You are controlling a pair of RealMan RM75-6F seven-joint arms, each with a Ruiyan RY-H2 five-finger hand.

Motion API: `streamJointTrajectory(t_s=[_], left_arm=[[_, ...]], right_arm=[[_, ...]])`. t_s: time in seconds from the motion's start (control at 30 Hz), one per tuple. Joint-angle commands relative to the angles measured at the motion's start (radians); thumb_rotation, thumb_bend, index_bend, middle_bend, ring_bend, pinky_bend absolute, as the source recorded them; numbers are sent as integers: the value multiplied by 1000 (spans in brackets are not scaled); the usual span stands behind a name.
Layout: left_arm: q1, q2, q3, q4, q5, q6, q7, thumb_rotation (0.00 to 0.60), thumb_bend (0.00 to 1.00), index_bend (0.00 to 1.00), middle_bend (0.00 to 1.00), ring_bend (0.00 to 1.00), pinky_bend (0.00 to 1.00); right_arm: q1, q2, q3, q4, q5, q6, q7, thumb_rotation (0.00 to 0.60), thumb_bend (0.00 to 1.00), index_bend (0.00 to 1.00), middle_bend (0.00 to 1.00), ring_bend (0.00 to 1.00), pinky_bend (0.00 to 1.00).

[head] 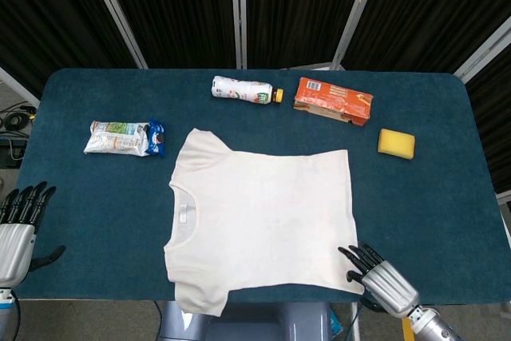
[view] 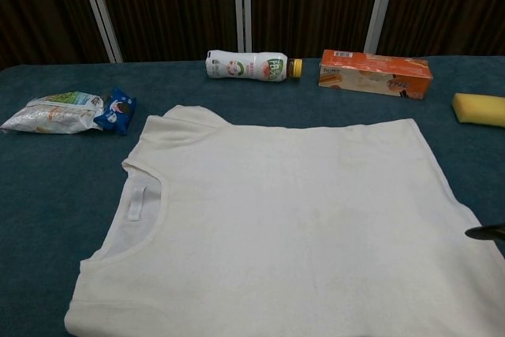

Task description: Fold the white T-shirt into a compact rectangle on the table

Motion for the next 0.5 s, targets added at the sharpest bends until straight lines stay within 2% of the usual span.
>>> streamJointTrajectory(t_s=[0.03, 0.5], left_arm=[[1, 1, 4, -2, 6, 0, -2, 600, 0, 0, 0, 0, 0], [2, 18, 1, -4, 0, 4, -36, 600, 0, 0, 0, 0, 0]], right_arm=[[-4, -21, -7, 30, 4, -3, -26, 600, 170, 456, 9, 0, 0], [-21, -98, -27, 142, 18, 27, -63, 600, 171, 471, 8, 0, 0]])
